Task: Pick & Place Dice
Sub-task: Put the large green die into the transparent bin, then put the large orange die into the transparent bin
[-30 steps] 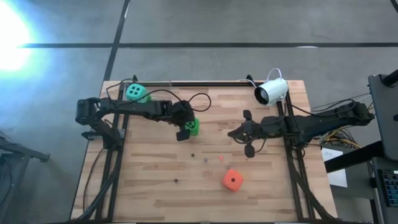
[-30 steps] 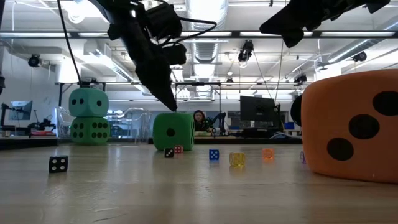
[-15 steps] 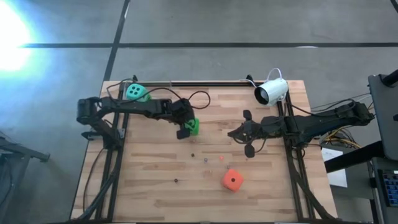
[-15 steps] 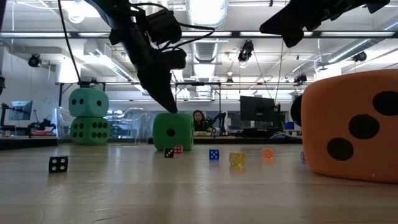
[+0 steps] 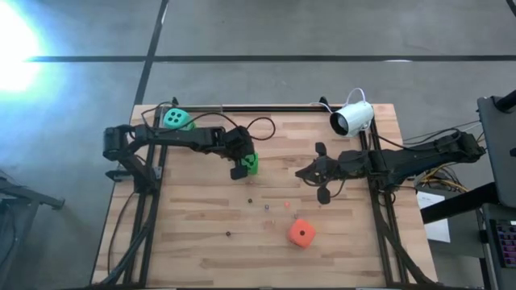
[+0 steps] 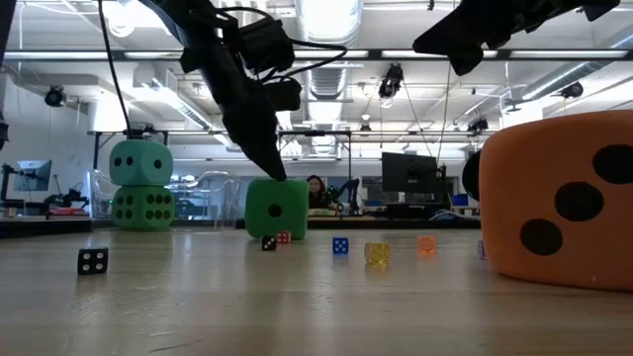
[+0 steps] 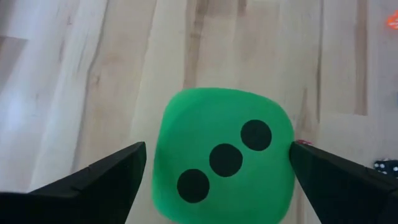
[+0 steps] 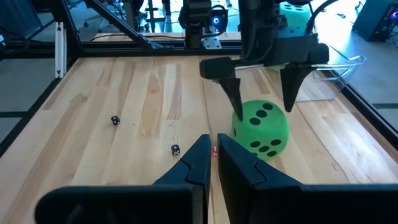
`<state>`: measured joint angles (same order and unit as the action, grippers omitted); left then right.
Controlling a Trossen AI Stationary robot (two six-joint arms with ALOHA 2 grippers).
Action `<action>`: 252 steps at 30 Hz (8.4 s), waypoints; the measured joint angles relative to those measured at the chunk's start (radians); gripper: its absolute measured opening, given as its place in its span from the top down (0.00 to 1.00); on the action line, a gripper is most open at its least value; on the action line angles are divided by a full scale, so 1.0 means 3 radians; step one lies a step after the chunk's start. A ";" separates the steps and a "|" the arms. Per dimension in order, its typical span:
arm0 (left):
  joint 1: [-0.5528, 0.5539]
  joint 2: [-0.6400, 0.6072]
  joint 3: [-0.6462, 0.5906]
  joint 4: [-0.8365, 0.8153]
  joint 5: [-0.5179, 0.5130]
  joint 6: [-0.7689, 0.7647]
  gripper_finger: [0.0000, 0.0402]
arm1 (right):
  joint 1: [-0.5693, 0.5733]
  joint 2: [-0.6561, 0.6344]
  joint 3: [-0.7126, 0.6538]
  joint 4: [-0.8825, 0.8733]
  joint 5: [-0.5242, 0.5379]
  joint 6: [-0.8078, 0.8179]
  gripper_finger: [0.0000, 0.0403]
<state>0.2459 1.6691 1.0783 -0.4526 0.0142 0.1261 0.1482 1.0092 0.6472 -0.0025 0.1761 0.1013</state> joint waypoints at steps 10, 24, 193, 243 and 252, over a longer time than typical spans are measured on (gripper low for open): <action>-0.0070 -0.0004 0.0080 -0.0204 -0.0139 -0.0010 0.00 | 0.0001 0.0000 0.0000 0.0001 0.0001 0.0001 0.93; -0.0069 0.0158 0.0070 -0.0099 -0.0195 -0.0075 0.00 | 0.0000 0.0000 0.0000 0.0001 0.0005 0.0001 0.93; 0.0017 -0.1510 0.0013 -0.0899 -0.1703 -0.1979 0.01 | 0.0001 0.0001 0.0000 0.0000 0.0003 0.0001 0.93; -0.1980 -0.1500 -0.0622 0.0048 -0.2052 -0.1728 0.01 | 0.1453 0.0365 0.0237 -0.1553 -0.0254 0.2289 0.93; -0.1980 -0.1500 -0.0622 0.0048 -0.2049 -0.1728 0.01 | 0.1544 0.1134 0.0388 -0.1553 -0.0924 0.2954 0.93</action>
<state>-0.3481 1.2190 0.8917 -0.4381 -0.6006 -0.3923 0.6114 1.3494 0.7635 -0.4682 -0.1013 0.9876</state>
